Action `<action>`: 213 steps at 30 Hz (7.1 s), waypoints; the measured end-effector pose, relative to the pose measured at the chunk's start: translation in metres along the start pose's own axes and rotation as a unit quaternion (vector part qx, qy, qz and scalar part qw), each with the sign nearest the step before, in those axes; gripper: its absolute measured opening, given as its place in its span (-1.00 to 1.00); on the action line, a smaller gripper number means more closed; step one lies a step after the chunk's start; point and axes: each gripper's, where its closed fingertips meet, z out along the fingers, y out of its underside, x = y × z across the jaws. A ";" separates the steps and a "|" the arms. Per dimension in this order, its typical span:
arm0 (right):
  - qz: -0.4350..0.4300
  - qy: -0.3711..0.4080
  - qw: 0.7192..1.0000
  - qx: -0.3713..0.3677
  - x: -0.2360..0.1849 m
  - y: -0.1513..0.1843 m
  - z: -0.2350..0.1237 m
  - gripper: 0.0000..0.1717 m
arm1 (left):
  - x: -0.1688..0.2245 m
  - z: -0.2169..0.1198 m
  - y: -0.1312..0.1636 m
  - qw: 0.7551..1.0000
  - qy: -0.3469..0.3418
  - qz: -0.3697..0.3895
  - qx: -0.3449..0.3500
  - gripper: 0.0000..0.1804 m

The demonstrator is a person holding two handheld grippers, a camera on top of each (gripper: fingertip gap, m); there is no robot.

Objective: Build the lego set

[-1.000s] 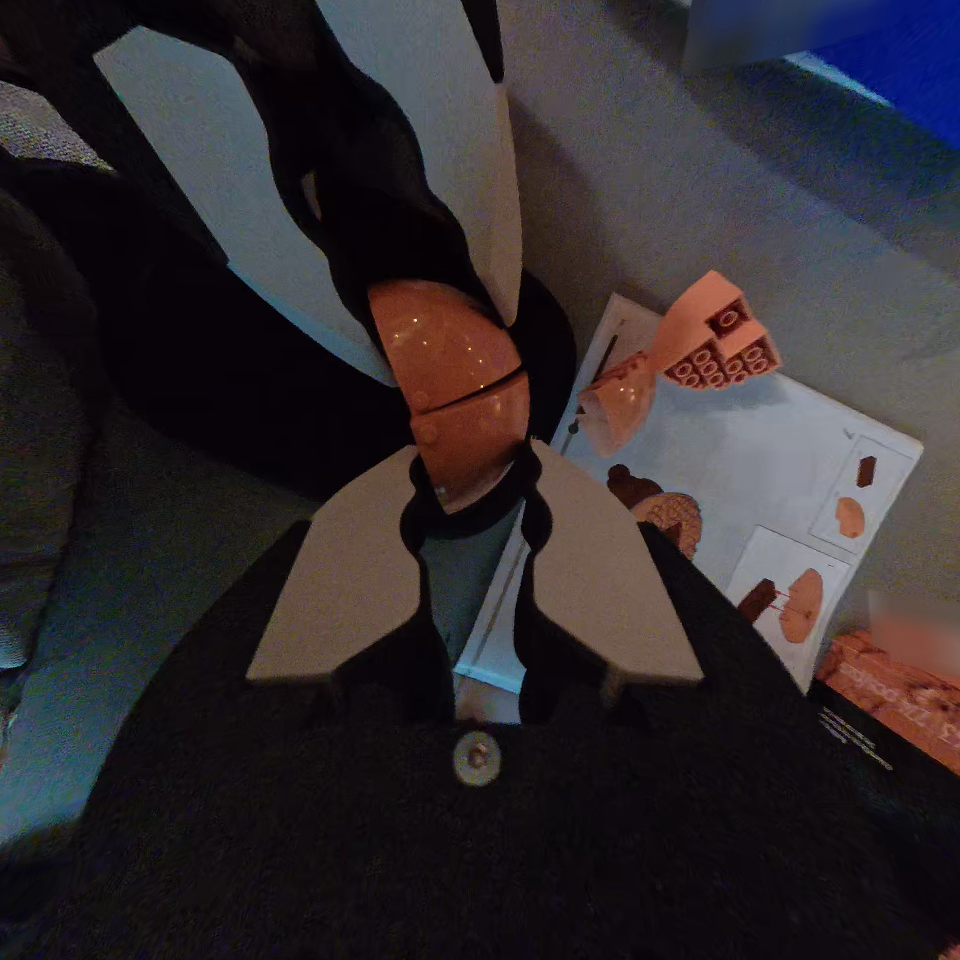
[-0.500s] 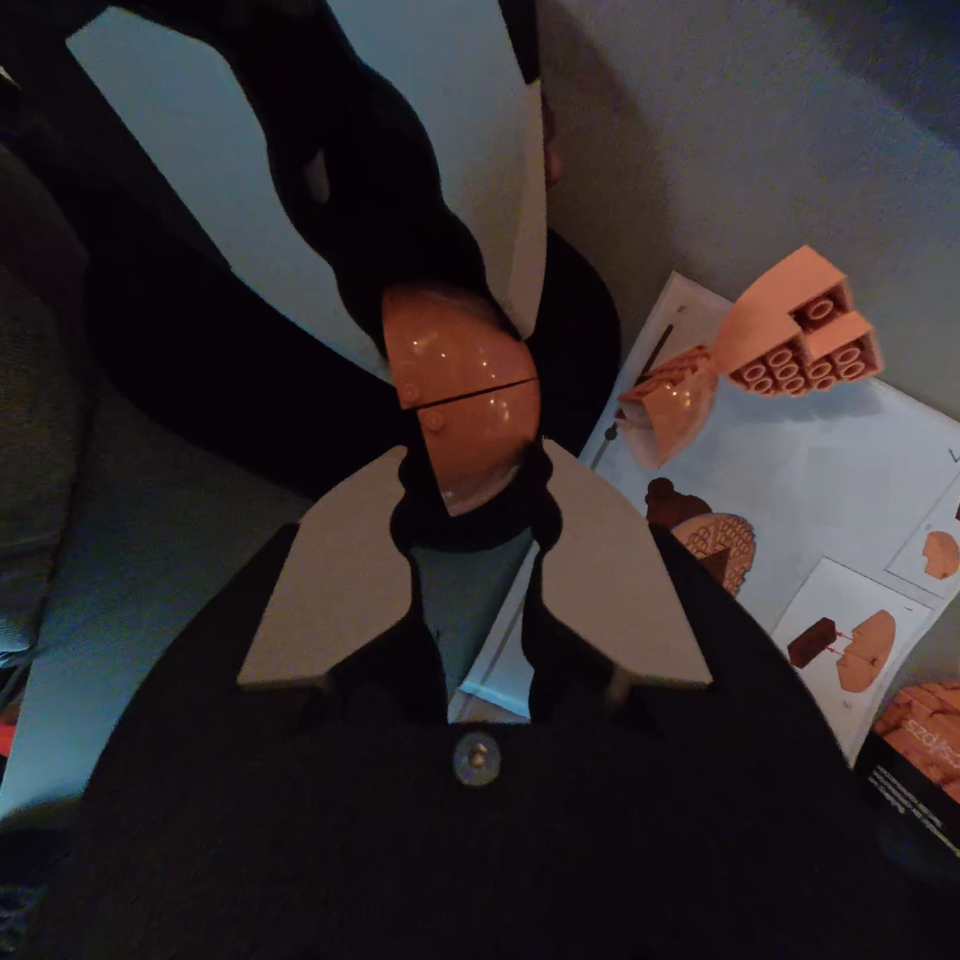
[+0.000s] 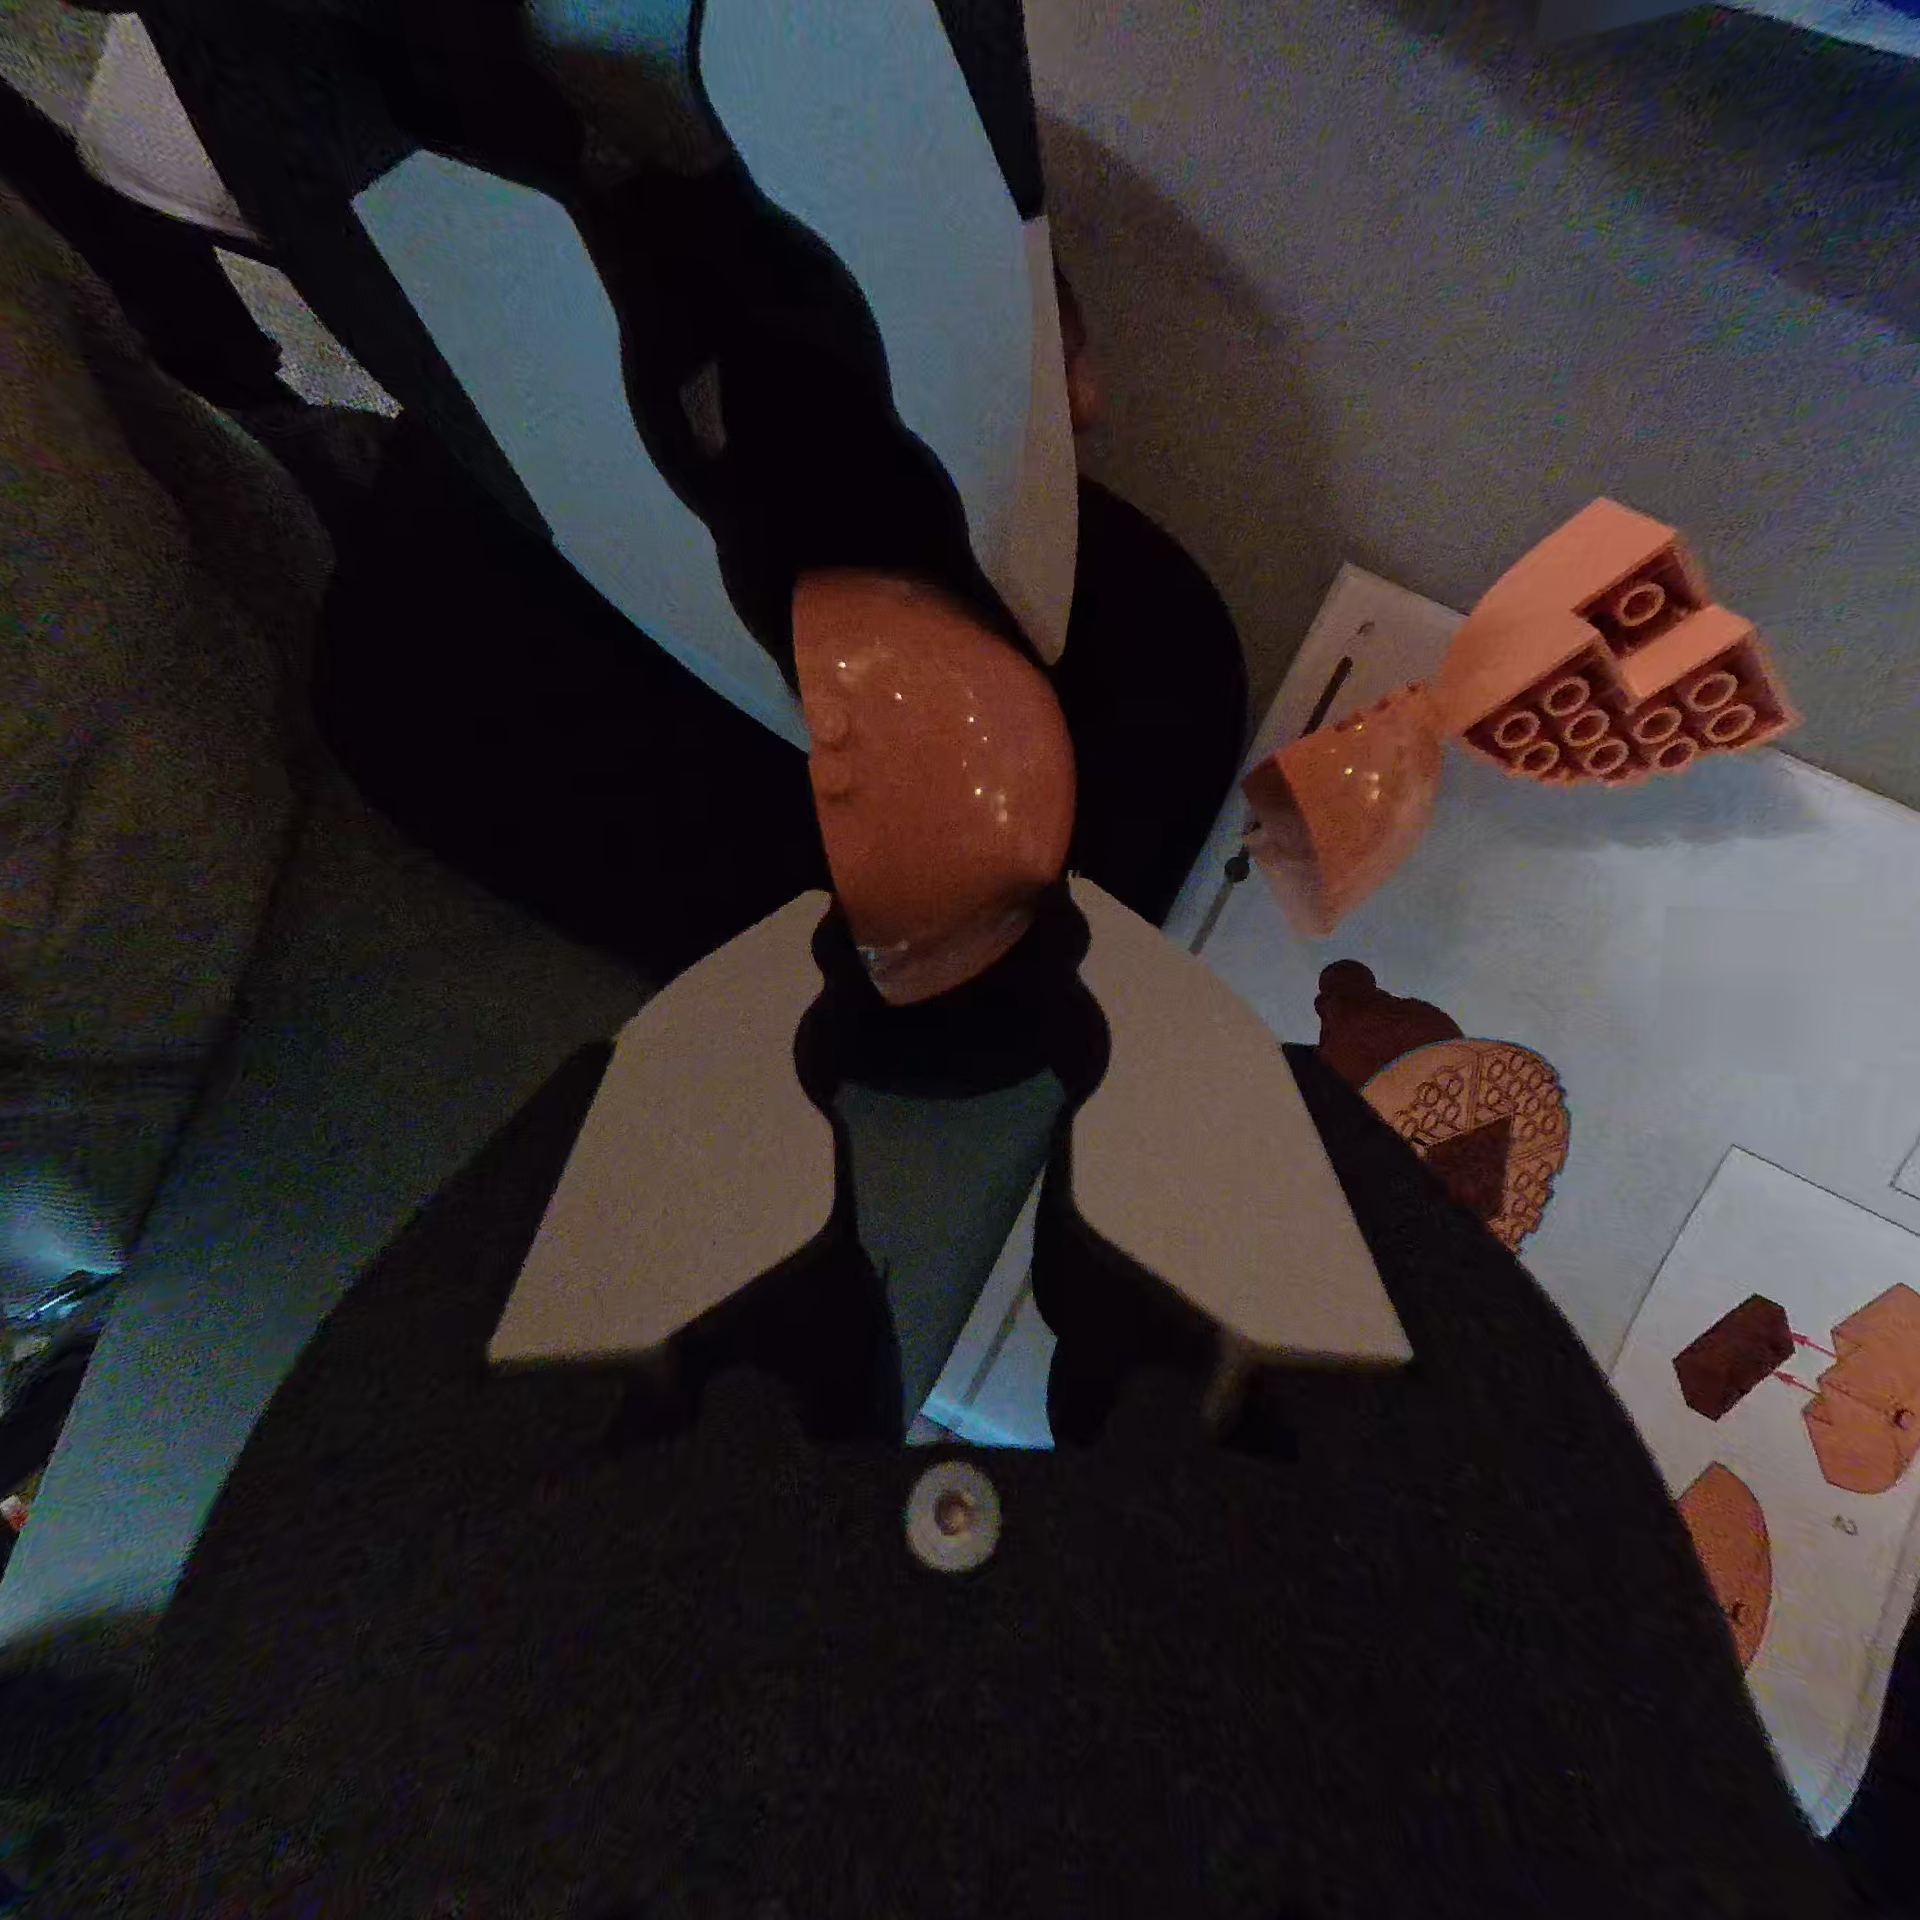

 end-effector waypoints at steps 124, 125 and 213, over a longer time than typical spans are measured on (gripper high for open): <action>0.180 0.120 0.976 -0.032 0.083 0.054 -0.021 -0.72 | -0.009 -0.003 0.002 0.997 -0.020 -0.076 -0.008 -0.60; 0.181 0.107 0.977 -0.033 0.069 0.052 -0.019 -0.60 | -0.008 -0.002 0.001 0.998 -0.021 -0.067 -0.009 -0.60; -0.590 0.210 0.775 -0.086 0.012 -0.038 -0.010 -0.16 | -0.026 -0.060 0.010 0.987 0.006 -0.160 -0.009 -0.60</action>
